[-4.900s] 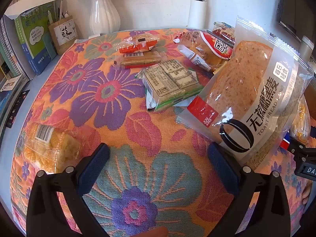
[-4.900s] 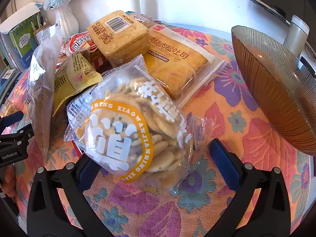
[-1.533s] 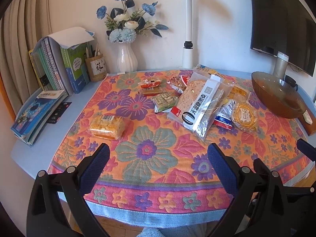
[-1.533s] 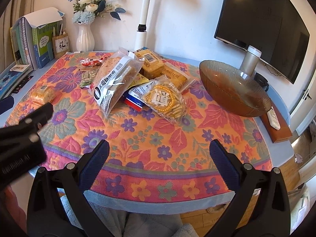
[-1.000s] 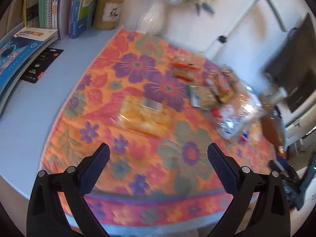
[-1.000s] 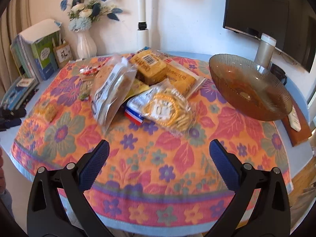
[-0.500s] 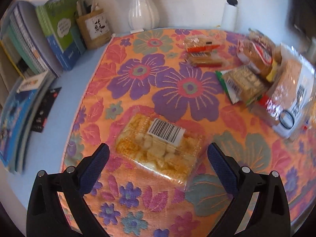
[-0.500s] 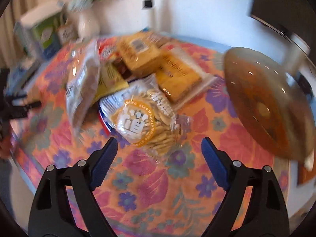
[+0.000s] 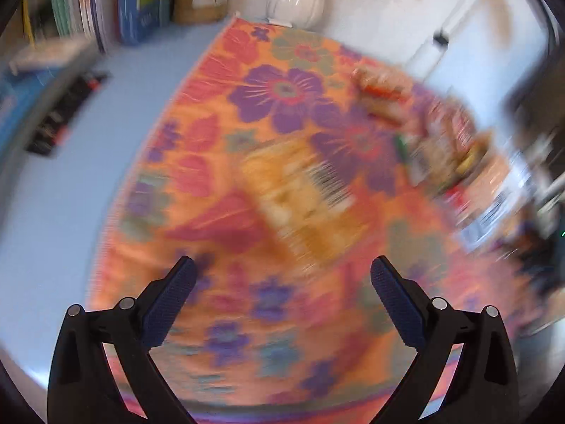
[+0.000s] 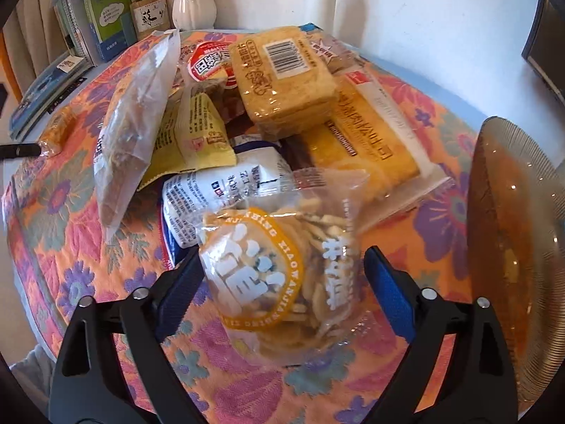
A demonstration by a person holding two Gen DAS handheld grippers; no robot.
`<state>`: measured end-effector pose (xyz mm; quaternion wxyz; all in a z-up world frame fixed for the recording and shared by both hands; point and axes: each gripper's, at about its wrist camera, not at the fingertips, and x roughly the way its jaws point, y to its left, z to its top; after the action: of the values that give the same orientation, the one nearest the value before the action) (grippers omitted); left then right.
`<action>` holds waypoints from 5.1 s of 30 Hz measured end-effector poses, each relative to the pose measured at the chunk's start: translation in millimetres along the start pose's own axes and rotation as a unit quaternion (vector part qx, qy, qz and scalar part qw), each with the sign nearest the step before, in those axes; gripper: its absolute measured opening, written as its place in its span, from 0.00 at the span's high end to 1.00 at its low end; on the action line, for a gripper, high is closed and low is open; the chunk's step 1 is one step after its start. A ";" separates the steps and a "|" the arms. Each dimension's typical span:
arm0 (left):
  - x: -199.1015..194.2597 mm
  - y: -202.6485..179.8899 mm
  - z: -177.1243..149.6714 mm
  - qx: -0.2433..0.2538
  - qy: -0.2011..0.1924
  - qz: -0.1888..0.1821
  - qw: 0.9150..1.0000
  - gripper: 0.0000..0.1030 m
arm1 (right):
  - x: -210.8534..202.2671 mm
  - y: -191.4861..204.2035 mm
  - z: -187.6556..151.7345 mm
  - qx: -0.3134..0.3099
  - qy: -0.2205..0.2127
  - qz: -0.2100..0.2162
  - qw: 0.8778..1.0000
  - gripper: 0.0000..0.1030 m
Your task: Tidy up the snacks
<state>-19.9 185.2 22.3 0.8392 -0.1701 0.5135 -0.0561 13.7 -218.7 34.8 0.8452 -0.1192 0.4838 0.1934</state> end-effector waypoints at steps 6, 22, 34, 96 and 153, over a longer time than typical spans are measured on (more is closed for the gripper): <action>20.2 -16.1 25.7 -0.041 -0.010 0.025 0.999 0.05 | -10.8 1.6 -14.5 0.023 -0.004 0.005 1.000 0.38; -35.2 -119.2 -10.8 0.109 -0.073 0.032 0.991 0.57 | -106.5 -6.8 -53.2 0.108 -0.098 0.020 0.989 0.43; -44.3 -355.4 19.1 0.274 -0.085 -0.123 0.950 0.56 | -170.0 -116.7 -61.3 0.263 -0.148 -0.057 0.952 0.43; 67.4 -219.3 2.8 0.327 -0.023 -0.131 0.936 0.05 | -4.9 29.9 -13.1 0.228 -0.013 0.050 0.972 0.48; 8.2 -185.2 -67.5 0.278 0.085 -0.196 0.936 0.14 | -74.6 -44.5 -109.3 0.289 -0.020 0.021 0.957 0.39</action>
<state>-60.7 -5.7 50.9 0.7786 -0.0212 0.5033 -0.3742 -85.0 -316.9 44.8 0.8490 0.1439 0.5042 0.0656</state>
